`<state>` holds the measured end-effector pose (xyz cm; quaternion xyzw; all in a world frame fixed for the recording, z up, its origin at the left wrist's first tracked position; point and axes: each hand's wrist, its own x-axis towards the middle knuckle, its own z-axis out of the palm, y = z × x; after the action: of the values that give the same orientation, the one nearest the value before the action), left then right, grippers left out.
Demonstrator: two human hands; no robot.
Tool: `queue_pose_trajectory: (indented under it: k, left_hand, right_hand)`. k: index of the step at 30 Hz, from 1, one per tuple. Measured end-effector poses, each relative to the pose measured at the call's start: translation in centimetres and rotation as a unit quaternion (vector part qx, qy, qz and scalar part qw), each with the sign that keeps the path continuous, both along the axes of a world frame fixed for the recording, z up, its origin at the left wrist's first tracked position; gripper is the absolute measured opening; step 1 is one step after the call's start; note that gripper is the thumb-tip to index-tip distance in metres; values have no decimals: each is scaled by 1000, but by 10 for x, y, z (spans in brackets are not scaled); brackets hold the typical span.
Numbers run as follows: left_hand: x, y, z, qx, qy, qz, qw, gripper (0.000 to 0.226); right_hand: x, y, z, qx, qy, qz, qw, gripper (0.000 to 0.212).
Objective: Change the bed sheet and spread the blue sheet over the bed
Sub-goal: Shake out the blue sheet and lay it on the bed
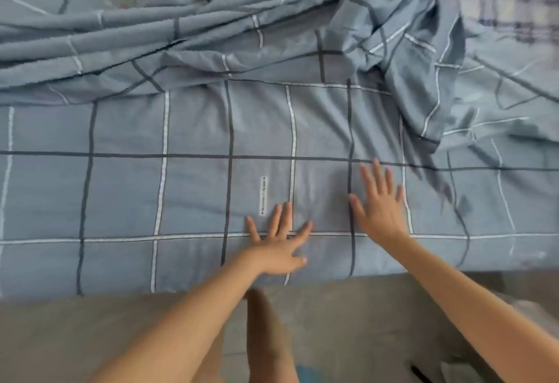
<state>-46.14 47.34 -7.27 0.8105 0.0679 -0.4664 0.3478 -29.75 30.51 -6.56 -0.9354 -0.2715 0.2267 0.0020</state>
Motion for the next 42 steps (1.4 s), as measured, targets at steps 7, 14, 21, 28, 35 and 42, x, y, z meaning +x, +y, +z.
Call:
queue_pose_trajectory:
  k: [7,14,21,28,35,42]
  left_hand:
    - [-8,36,13,-163,-22,132,978,36]
    - [41,100,14,18,-102,85,991,32]
    - [93,14,21,56,-148,28,987,53]
    - [165,-85,3,160,-95,-111,976,75]
    - [281,-247,-24,234,-133,-52,962,116]
    - [438,-449,-33,165,-156,-6,974,132]
  right_hand:
    - [-11,-31,-23,-22,22,282,959,58]
    - [49,-150,1,-177,133,-406,887,92]
    - [-6,-69,7,32,62,126,990,69]
    - [81,-184,-48,9,7,138,990,65]
    - [230,-373,-60,-22,-97,-9,995,61]
    - [333,-576,-44,-67,-124,-261,955,66]
